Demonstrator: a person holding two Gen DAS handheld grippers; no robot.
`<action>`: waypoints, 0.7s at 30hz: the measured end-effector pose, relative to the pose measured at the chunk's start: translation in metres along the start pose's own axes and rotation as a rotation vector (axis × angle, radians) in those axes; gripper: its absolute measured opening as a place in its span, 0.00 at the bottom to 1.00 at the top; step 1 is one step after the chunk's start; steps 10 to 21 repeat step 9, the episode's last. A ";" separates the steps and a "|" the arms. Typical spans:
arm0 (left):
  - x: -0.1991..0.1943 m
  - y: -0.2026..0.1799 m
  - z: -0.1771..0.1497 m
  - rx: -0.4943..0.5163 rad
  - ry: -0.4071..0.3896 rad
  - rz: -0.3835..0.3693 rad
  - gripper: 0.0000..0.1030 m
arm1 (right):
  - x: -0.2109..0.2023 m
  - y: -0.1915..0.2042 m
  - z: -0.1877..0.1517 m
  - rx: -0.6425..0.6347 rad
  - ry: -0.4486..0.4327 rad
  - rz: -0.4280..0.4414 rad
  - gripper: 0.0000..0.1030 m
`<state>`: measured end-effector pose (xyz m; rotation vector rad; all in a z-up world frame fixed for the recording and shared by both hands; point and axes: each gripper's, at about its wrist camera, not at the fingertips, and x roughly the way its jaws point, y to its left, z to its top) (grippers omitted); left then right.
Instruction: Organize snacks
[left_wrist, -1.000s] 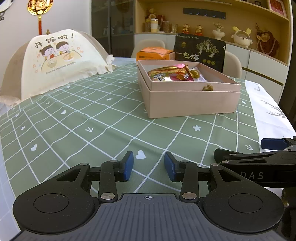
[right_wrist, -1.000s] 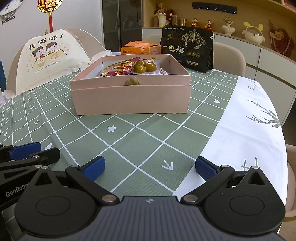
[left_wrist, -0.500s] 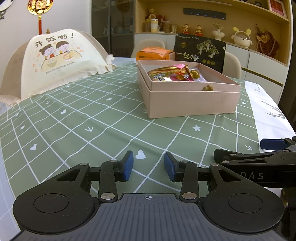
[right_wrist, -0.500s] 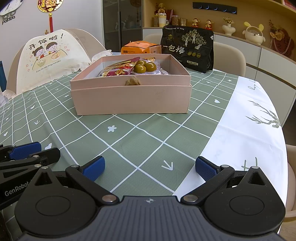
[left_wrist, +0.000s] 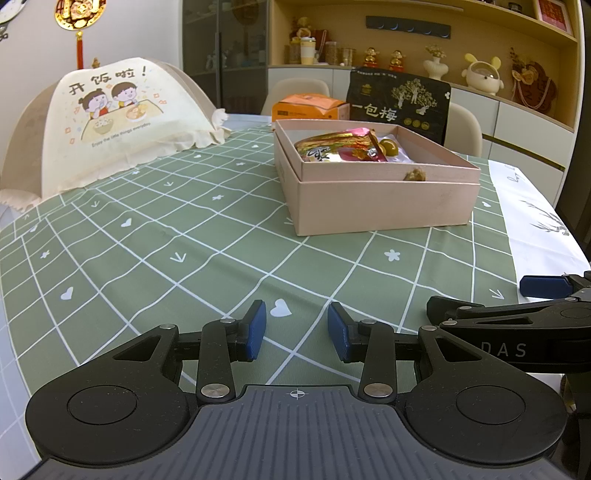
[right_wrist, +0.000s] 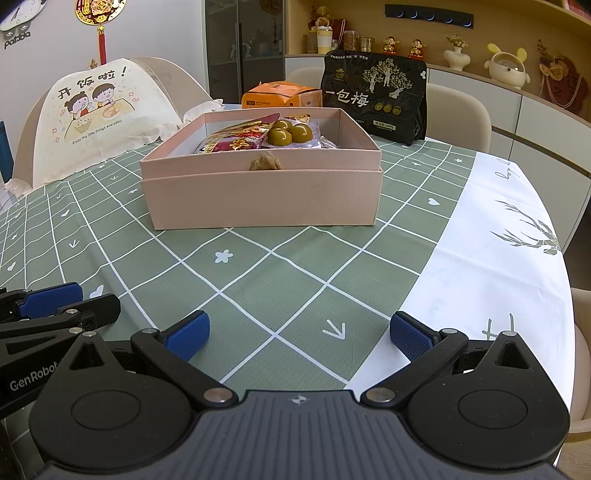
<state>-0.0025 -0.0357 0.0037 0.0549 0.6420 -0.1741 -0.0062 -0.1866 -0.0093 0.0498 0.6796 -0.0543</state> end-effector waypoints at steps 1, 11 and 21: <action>0.000 0.000 0.000 0.001 0.000 0.000 0.41 | 0.000 0.000 0.000 0.000 0.000 0.000 1.00; 0.000 0.000 0.000 0.014 0.000 -0.002 0.41 | 0.000 0.001 0.000 0.001 0.000 -0.001 1.00; 0.000 0.000 0.000 0.014 0.000 -0.002 0.41 | 0.000 0.001 0.000 0.001 0.000 -0.001 1.00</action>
